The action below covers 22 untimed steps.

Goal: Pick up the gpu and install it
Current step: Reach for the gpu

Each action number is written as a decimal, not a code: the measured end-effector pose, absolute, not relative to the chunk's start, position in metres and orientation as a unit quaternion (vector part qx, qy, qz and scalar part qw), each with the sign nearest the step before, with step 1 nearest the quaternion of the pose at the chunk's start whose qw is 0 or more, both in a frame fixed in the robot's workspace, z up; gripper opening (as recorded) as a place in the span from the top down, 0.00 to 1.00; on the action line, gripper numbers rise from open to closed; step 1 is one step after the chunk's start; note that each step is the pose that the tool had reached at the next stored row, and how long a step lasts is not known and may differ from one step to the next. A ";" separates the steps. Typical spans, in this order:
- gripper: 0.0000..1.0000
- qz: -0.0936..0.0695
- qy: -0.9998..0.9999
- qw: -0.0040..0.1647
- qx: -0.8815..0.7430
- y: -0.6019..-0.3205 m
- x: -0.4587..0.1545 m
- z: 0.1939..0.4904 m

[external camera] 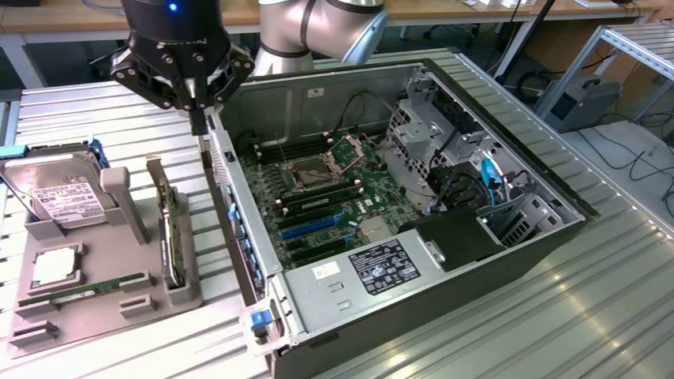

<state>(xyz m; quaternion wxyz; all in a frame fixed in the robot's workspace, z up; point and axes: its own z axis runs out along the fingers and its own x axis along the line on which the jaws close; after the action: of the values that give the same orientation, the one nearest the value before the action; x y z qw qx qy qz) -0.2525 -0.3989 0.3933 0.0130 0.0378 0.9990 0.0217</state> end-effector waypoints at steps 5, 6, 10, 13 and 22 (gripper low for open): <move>0.89 0.022 0.999 0.013 0.038 -0.399 -0.254 0.393; 0.89 0.022 0.999 0.013 0.038 -0.399 -0.255 0.393; 0.89 0.022 0.999 0.013 0.038 -0.399 -0.257 0.393; 0.89 0.022 0.999 0.013 0.038 -0.399 -0.258 0.393; 0.89 0.022 0.999 0.013 0.038 -0.399 -0.262 0.393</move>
<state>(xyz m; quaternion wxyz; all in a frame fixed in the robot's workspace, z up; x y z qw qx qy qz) -0.2624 -0.3989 0.3933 0.0131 0.0379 0.9990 0.0217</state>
